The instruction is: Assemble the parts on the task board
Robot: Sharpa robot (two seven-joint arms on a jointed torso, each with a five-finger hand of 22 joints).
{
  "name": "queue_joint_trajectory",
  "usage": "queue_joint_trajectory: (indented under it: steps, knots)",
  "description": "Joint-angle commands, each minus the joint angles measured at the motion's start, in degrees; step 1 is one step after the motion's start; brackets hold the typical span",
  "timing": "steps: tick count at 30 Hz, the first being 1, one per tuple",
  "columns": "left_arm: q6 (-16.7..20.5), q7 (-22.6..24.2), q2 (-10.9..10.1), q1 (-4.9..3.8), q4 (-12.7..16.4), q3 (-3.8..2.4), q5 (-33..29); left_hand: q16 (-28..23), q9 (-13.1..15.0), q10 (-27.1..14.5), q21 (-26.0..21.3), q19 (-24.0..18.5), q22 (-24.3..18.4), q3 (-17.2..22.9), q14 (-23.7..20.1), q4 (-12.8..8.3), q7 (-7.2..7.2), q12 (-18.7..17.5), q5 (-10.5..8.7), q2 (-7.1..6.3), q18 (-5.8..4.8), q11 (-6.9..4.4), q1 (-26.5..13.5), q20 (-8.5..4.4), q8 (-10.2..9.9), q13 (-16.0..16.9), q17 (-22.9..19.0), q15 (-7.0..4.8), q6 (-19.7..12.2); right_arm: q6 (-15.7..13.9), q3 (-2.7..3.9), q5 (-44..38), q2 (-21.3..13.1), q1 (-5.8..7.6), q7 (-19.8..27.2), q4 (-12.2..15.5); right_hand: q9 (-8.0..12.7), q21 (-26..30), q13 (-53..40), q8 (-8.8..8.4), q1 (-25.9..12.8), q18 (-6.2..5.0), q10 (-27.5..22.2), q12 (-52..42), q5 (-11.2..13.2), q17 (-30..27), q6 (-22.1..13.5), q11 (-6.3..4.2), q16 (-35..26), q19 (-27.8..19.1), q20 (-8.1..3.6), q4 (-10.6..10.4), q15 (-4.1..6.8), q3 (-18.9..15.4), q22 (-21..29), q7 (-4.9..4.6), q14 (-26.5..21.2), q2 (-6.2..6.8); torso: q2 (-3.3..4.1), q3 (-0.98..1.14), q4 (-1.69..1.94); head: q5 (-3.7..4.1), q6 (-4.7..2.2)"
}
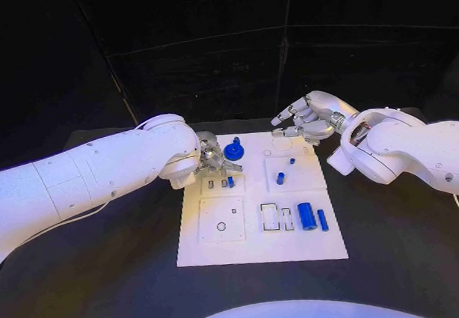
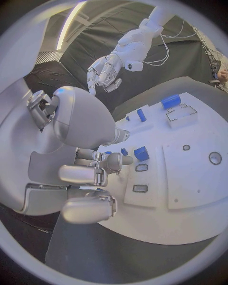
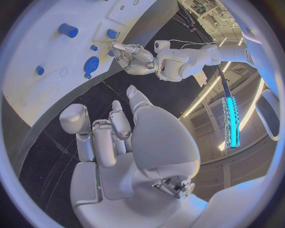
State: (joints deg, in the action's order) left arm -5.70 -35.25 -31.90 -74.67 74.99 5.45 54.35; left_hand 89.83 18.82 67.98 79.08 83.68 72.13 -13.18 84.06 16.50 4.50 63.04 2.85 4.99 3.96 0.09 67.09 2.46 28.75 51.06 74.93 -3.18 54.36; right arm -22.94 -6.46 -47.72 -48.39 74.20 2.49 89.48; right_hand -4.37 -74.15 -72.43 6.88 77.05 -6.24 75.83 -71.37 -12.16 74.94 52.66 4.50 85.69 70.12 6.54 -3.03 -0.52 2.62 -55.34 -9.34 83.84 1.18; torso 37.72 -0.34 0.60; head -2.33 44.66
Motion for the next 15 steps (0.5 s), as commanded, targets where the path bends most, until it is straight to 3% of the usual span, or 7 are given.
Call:
queue_joint_trajectory:
  steps: [1,15]
  knots:
    - [-2.5,-2.7,0.5,-0.16,-0.2,-0.02,1.0,0.2,0.2,0.4,0.5,1.6,0.2,-0.6,5.9,0.1,-0.07,0.5,-0.11,0.02,-0.69,0.09,-0.8,-0.22,0.5,0.2,15.1,-0.54,-0.3,0.6,0.05,0.3,0.1,0.12,0.2,-0.1,-0.1,0.2,0.1,0.36,0.4,-0.63,-0.3,0.2,-0.2,5.9,0.3,-0.08,-0.3,-0.5,-0.09,-0.3,0.35,0.0,0.0,-0.08,3.8,-0.15,-0.03,-0.06,0.09,0.2,0.18]
    - [-5.5,-4.1,1.9,-0.29,-1.5,0.0,1.0,0.2,1.2,0.7,0.7,1.7,0.6,-1.2,5.9,-0.1,-0.26,1.0,-0.11,0.45,-0.75,-0.07,-0.9,-0.29,1.6,0.8,15.1,-0.65,-0.4,1.0,0.05,0.3,0.4,0.13,0.0,-0.7,-0.1,0.2,0.0,0.42,0.3,-0.62,-0.3,0.2,-0.2,5.9,0.3,-0.09,-0.3,-0.5,-0.11,-0.4,0.37,0.0,0.0,-0.06,3.8,-0.17,-0.05,-0.02,0.13,0.19,0.61]
